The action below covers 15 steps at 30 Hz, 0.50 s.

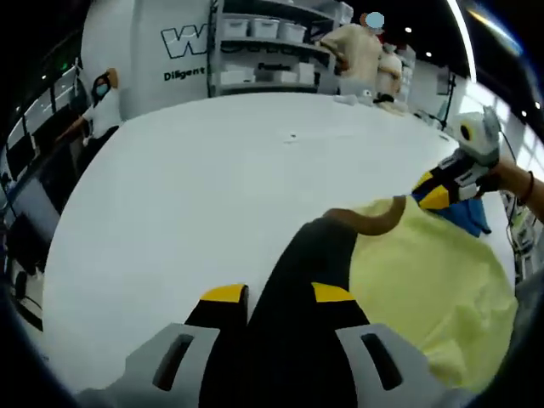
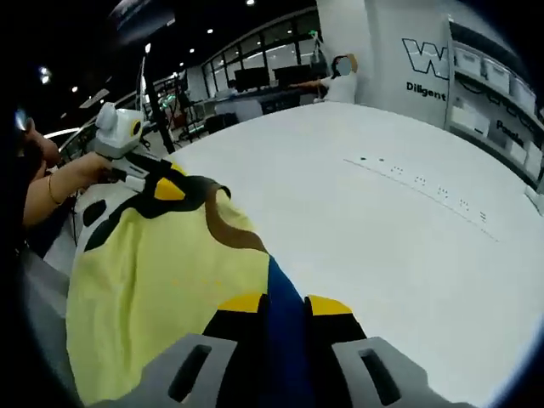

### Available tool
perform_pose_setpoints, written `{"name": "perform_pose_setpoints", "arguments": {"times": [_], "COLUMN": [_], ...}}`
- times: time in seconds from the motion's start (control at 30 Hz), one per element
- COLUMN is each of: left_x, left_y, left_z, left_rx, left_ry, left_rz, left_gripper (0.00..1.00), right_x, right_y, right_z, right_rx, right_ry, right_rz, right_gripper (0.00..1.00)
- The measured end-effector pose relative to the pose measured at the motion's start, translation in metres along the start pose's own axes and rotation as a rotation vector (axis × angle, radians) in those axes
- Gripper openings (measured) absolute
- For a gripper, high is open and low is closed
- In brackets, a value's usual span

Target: Fold the garment on the visible template until the final outline fits inside the template.

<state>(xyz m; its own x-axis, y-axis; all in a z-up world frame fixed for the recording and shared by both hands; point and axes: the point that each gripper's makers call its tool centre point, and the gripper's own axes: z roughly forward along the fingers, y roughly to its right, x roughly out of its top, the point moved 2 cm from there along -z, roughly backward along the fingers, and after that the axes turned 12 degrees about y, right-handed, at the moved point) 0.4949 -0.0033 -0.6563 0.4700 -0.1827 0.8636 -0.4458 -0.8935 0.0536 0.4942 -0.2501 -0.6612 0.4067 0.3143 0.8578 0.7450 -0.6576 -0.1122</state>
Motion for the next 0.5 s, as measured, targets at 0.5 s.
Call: {"name": "perform_pose_setpoints", "arguments": {"times": [0.5], "left_x": [0.028], "left_y": [0.017], "left_z": [-0.021], "left_rx": [-0.043], "left_ry": [0.104], "left_rz": [0.11], "left_gripper": [0.01], "right_x": [0.027], "right_y": [-0.023], "right_z": [-0.036], "right_rx": [0.027], "right_ry": [0.1], "right_rz": [-0.136], "right_gripper": [0.0]}}
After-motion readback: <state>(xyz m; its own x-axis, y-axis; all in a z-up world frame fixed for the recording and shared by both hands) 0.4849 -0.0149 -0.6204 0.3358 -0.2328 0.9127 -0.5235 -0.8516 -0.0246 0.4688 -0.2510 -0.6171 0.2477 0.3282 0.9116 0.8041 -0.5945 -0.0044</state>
